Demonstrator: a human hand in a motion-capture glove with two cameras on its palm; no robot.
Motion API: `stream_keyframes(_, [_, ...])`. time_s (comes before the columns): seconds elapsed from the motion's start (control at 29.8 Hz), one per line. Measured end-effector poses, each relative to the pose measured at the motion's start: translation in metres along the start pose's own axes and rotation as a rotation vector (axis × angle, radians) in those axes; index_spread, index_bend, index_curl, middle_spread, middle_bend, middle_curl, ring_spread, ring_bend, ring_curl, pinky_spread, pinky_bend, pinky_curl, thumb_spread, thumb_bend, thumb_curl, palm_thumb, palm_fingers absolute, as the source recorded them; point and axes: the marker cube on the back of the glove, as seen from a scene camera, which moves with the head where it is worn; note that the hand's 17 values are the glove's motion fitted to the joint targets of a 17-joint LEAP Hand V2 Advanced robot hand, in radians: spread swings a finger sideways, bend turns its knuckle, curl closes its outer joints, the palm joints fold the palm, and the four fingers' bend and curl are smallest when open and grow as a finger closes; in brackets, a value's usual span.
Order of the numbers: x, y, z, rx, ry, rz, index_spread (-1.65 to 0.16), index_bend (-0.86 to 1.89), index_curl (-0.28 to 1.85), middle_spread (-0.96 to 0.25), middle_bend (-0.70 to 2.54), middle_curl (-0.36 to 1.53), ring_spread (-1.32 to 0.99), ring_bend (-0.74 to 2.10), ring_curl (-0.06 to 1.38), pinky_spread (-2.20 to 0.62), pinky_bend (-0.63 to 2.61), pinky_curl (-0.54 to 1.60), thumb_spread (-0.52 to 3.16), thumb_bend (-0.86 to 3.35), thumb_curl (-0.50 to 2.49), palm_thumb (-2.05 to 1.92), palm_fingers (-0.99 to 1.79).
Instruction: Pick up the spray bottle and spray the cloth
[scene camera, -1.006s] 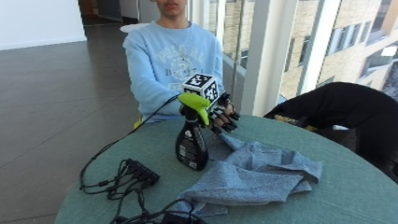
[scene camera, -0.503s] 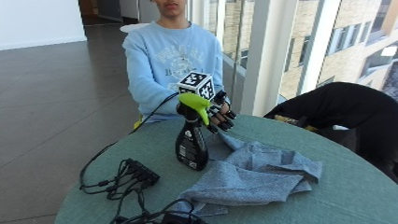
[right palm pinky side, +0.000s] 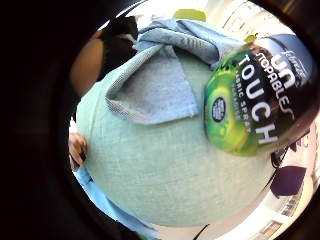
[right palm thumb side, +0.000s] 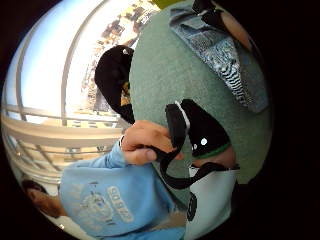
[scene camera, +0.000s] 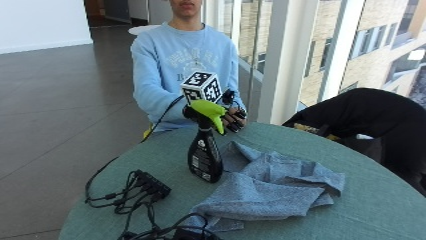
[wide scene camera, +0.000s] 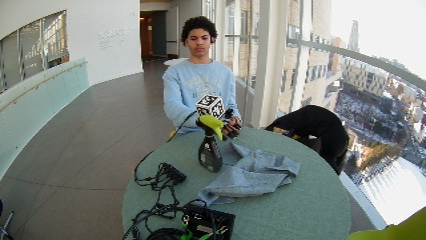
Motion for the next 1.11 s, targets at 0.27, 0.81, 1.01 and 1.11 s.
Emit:
stream_keyframes(0.27, [0.015,0.04,-0.03,0.099,-0.06,0.035,-0.39,0.14,0.27,-0.06,0.24,0.31,-0.01,0.22,0.23,0.21,0.31,0.29,1.18,0.12,0.25,0.58,0.52])
stream_keyframes(0.81, [0.112,0.083,-0.066,0.286,-0.297,0.292,-0.39,0.12,0.26,-0.06,0.25,0.35,0.0,0.24,0.27,0.21,0.3,0.32,1.14,0.03,0.28,0.62,0.53])
stream_keyframes(1.01, [0.142,0.042,-0.06,0.317,-0.441,0.31,-0.39,0.11,0.25,-0.06,0.25,0.36,0.0,0.26,0.28,0.21,0.31,0.33,1.11,0.01,0.29,0.65,0.54])
stream_keyframes(1.11, [0.151,0.019,-0.053,0.356,-0.553,0.314,-0.38,0.09,0.24,-0.06,0.26,0.37,-0.01,0.29,0.29,0.2,0.31,0.33,1.1,0.0,0.3,0.67,0.56])
